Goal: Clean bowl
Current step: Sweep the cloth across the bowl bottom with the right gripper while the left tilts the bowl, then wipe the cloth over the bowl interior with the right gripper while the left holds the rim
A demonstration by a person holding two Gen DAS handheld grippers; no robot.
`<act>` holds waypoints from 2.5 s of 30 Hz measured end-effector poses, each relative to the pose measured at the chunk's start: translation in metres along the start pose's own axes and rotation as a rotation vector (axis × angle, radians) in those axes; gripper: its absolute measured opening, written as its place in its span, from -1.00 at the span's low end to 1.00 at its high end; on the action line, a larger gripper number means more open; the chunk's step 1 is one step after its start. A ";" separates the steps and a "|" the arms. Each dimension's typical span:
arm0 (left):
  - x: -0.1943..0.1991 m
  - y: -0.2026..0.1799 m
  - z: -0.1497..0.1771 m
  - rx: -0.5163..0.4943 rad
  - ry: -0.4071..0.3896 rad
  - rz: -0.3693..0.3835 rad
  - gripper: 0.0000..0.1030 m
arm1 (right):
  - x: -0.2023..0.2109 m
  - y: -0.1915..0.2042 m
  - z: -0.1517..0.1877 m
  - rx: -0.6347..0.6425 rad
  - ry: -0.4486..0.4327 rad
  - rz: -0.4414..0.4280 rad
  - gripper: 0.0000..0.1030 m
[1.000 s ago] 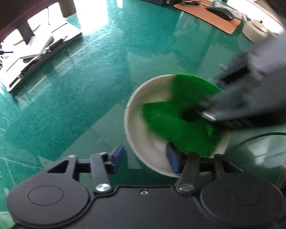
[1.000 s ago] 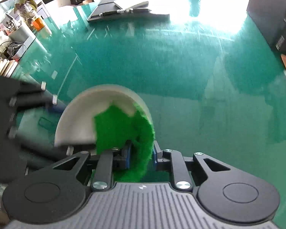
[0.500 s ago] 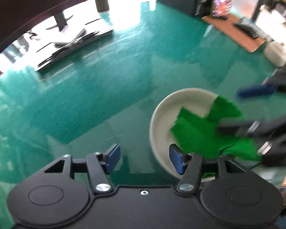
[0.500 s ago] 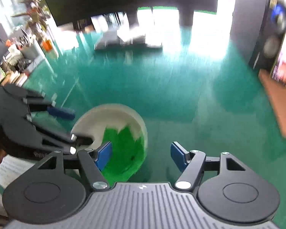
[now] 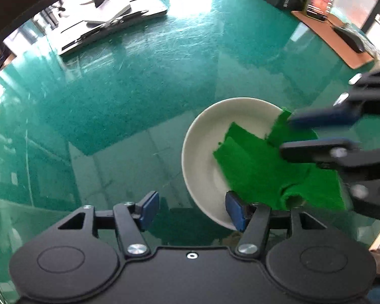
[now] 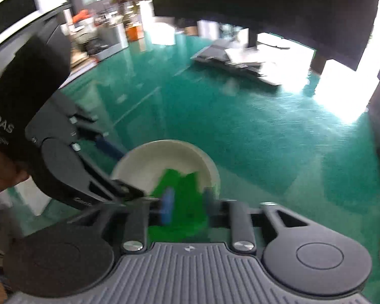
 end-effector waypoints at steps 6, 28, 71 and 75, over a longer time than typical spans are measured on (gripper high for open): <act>-0.004 0.003 -0.014 -0.077 0.003 -0.006 -0.54 | -0.016 -0.015 0.005 -0.251 0.068 -0.020 -0.12; -0.004 -0.005 -0.015 -0.251 -0.013 0.009 -0.44 | -0.023 -0.047 0.007 -0.558 0.061 -0.025 -0.15; -0.011 -0.018 -0.020 -0.454 -0.019 -0.058 -0.41 | -0.074 -0.029 -0.023 -0.277 0.038 -0.099 -0.68; -0.012 -0.011 -0.025 -0.427 -0.017 -0.057 -0.37 | -0.062 -0.033 -0.002 -0.351 0.064 -0.142 -0.73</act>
Point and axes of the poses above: each gripper's, at about its wrist camera, not at the fingertips, and x roughly against the way its jaws point, y to its left, z to its underside, the point moved 6 cm from there along -x, roughly the way its jaws point, and after that the axes turned 1 degree about x, right-handed, at the moved point
